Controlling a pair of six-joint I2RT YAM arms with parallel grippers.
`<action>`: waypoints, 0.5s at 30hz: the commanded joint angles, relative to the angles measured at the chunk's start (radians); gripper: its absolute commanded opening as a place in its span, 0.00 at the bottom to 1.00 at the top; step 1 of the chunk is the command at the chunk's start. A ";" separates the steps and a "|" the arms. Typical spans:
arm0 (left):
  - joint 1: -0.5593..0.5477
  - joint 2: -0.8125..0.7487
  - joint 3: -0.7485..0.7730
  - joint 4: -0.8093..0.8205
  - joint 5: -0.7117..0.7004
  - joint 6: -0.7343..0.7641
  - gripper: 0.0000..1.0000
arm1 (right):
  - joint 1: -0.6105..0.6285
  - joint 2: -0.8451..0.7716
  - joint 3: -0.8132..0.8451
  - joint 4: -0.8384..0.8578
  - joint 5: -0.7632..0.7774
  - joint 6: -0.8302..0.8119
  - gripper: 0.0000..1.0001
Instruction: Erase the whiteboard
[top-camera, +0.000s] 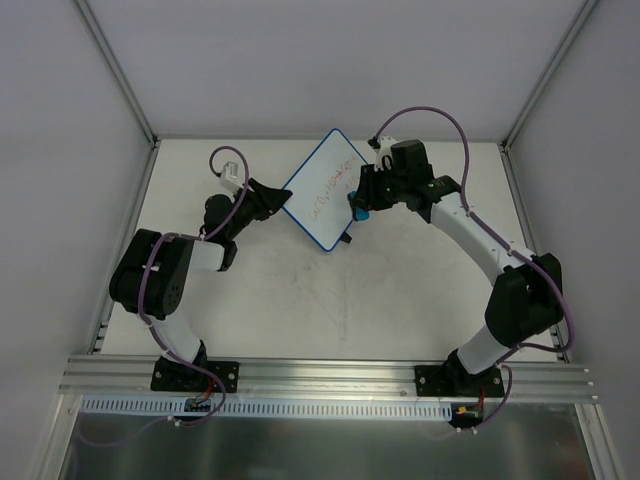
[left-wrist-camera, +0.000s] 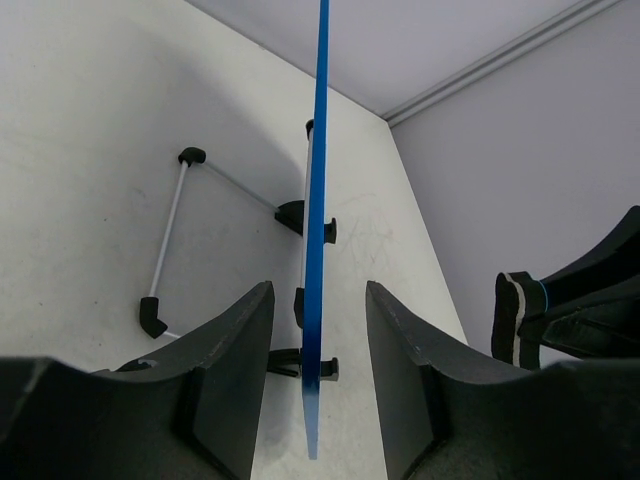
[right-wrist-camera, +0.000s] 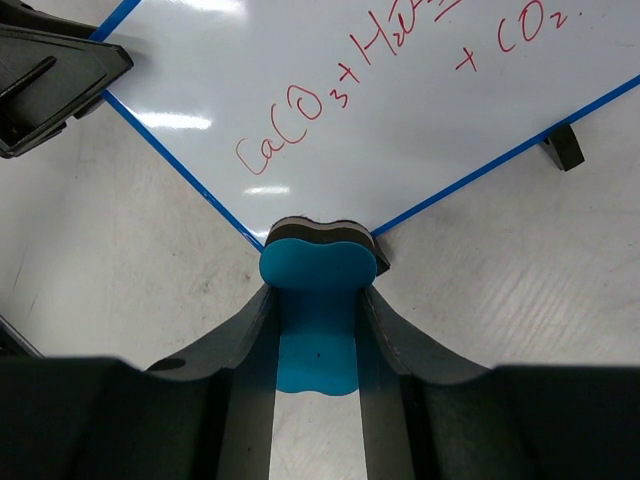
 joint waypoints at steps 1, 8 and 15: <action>-0.009 0.010 0.035 0.102 0.029 0.006 0.42 | 0.009 0.021 0.048 0.079 -0.036 0.032 0.11; -0.009 0.007 0.035 0.095 0.032 0.032 0.37 | 0.048 0.070 0.045 0.186 0.007 0.057 0.00; -0.016 0.010 0.028 0.101 0.015 0.052 0.33 | 0.103 0.084 0.036 0.261 0.124 0.058 0.00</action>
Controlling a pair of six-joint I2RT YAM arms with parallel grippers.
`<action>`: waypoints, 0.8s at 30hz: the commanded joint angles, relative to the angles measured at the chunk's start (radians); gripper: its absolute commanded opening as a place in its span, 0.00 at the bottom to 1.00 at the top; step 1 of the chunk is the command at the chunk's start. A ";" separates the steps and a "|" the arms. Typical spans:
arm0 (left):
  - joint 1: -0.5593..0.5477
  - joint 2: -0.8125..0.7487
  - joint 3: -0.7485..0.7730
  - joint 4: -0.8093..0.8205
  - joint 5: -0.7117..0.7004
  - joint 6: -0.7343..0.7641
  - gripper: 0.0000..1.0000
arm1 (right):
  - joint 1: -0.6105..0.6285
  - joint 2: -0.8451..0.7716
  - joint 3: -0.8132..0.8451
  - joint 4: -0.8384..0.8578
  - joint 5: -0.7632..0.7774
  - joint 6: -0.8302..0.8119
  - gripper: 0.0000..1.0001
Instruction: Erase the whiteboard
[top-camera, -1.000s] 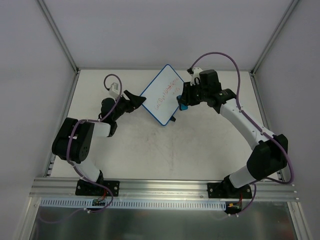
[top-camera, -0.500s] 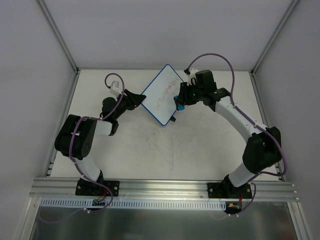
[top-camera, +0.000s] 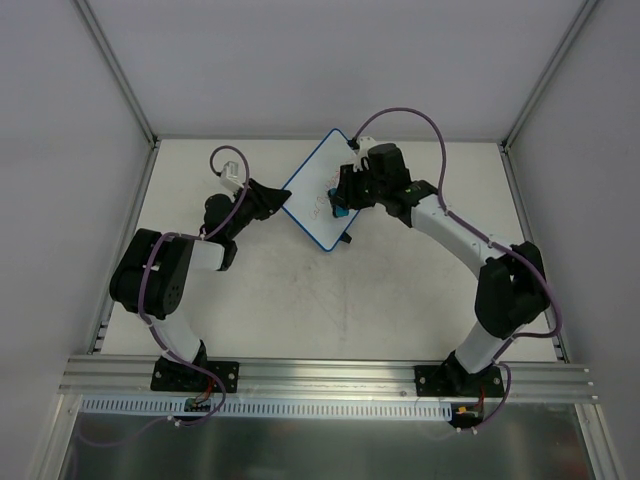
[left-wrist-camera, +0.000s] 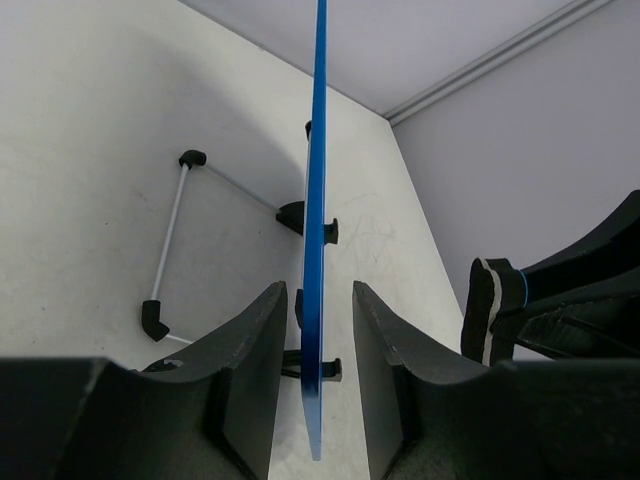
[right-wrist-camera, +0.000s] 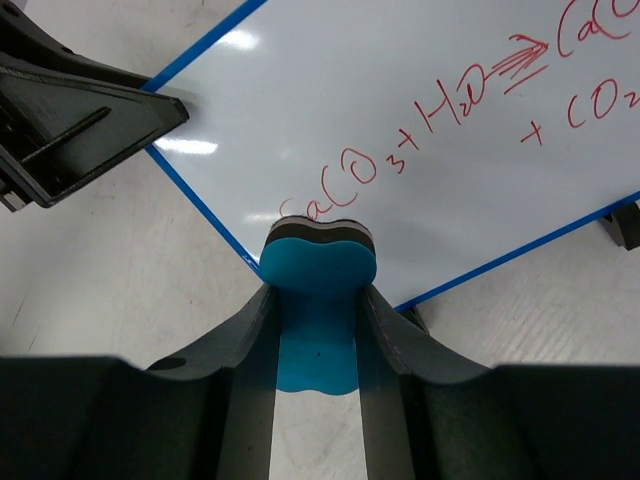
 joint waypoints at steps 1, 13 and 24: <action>-0.020 0.003 0.018 0.091 -0.004 0.045 0.33 | 0.020 0.001 0.036 0.112 0.090 0.014 0.00; -0.039 -0.009 0.018 0.030 -0.019 0.100 0.27 | -0.057 0.145 0.318 0.031 -0.026 0.125 0.00; -0.039 -0.028 0.021 -0.007 -0.029 0.120 0.19 | -0.117 0.287 0.534 -0.024 -0.057 0.195 0.00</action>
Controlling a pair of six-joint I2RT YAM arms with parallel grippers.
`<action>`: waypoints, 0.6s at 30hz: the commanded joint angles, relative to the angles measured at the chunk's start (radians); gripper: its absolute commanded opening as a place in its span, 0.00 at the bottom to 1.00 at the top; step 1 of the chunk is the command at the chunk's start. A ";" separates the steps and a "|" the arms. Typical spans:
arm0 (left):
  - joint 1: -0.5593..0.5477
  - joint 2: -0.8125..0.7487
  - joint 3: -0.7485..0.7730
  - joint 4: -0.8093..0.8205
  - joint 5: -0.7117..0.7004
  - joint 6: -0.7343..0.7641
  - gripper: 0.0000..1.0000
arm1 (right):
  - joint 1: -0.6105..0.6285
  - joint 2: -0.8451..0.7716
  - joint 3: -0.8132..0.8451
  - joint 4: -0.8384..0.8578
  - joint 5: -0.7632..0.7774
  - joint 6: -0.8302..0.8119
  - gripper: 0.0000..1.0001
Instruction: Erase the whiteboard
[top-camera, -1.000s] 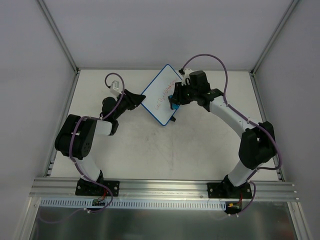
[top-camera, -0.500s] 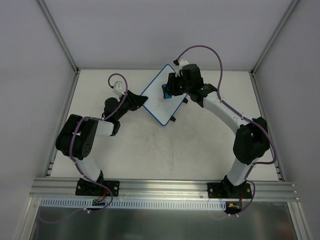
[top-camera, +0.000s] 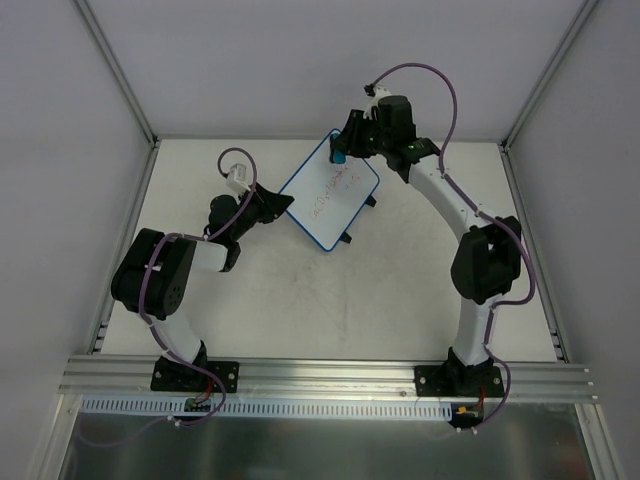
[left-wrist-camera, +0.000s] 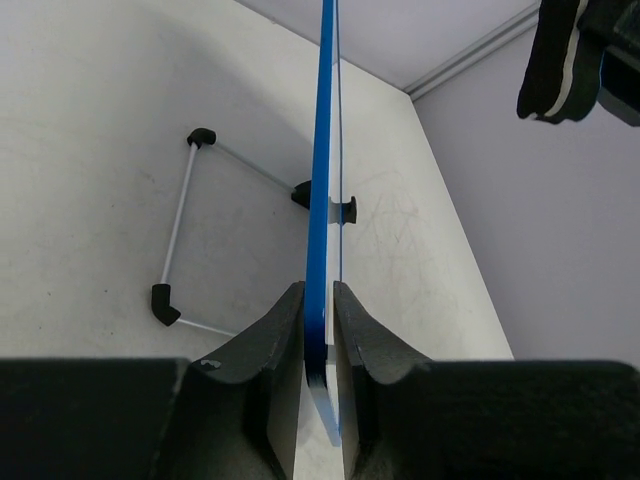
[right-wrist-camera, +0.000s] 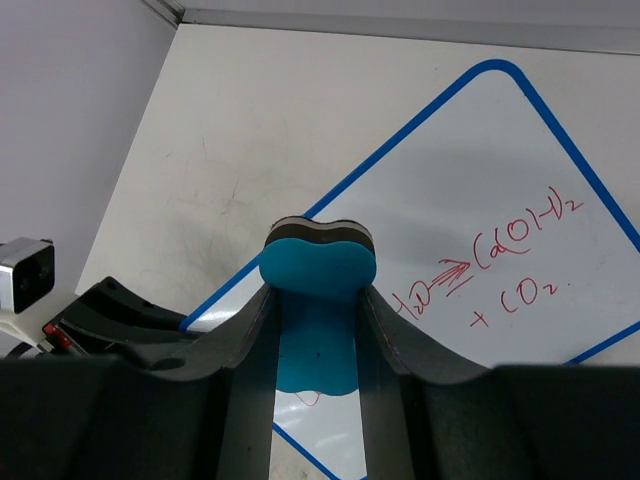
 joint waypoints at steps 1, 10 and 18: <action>-0.007 -0.030 0.021 0.035 -0.020 0.040 0.17 | -0.017 0.052 0.118 -0.029 -0.033 0.042 0.00; -0.007 -0.031 0.018 0.028 -0.024 0.078 0.00 | -0.057 0.174 0.199 -0.047 0.016 0.111 0.00; -0.004 -0.027 0.009 0.029 -0.001 0.086 0.00 | -0.060 0.204 0.222 -0.047 0.081 0.106 0.00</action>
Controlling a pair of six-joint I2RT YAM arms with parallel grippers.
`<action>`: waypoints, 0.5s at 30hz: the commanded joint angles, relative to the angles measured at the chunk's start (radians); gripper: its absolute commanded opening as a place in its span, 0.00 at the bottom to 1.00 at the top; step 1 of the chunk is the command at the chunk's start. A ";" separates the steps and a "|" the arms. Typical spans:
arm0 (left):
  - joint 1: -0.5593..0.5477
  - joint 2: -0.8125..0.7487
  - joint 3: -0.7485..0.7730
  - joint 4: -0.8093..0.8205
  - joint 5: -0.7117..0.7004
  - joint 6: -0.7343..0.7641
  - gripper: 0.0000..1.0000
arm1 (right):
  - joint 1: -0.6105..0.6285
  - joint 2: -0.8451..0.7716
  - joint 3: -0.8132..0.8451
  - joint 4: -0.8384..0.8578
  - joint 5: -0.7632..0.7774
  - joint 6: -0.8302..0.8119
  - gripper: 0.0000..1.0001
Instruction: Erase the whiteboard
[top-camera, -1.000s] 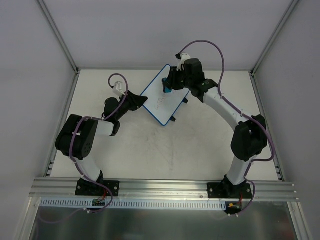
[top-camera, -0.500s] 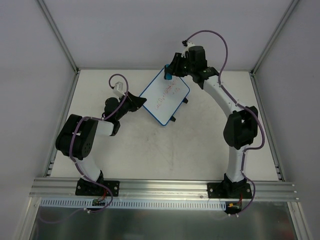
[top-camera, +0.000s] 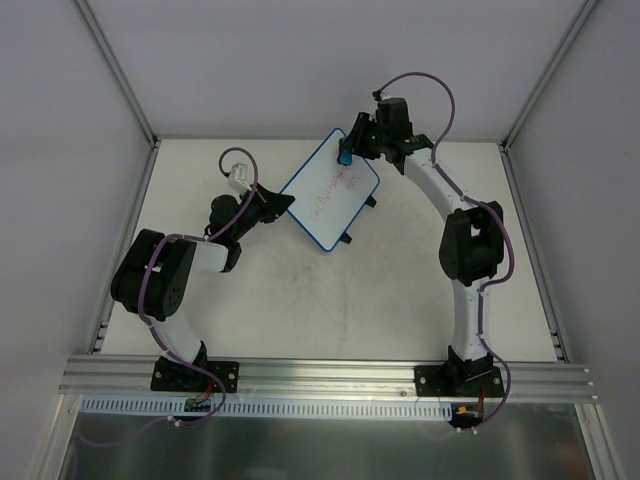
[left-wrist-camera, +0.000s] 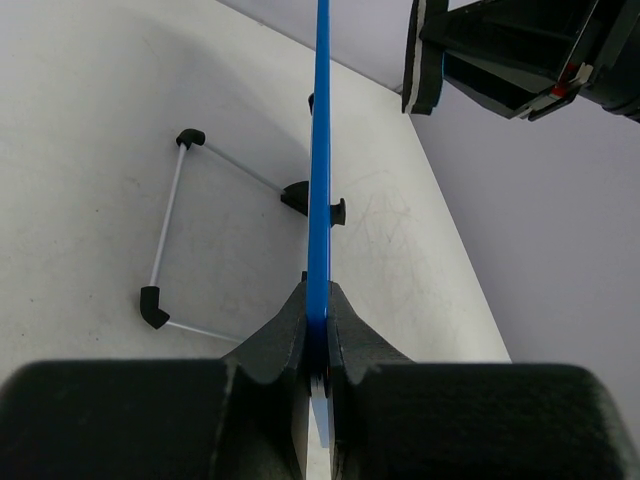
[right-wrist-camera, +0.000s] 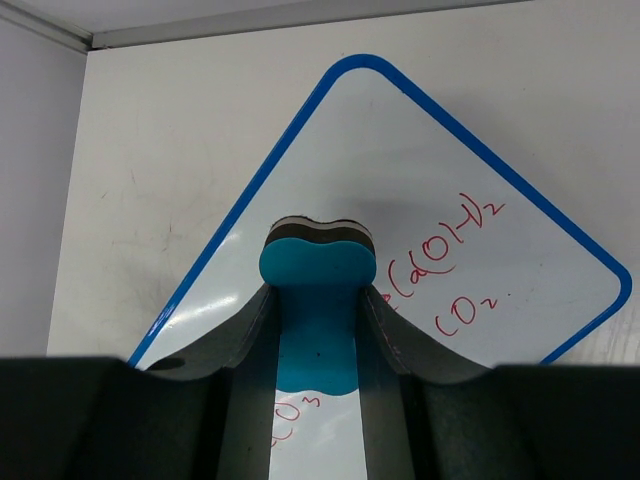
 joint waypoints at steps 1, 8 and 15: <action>0.003 -0.017 0.009 0.031 0.007 0.076 0.00 | 0.003 0.002 0.067 0.018 0.045 0.020 0.00; 0.035 0.014 -0.013 0.085 0.046 0.029 0.00 | 0.003 0.094 0.155 0.019 0.057 0.057 0.00; 0.064 0.028 -0.030 0.137 0.089 -0.010 0.00 | 0.005 0.166 0.222 0.019 0.079 0.075 0.00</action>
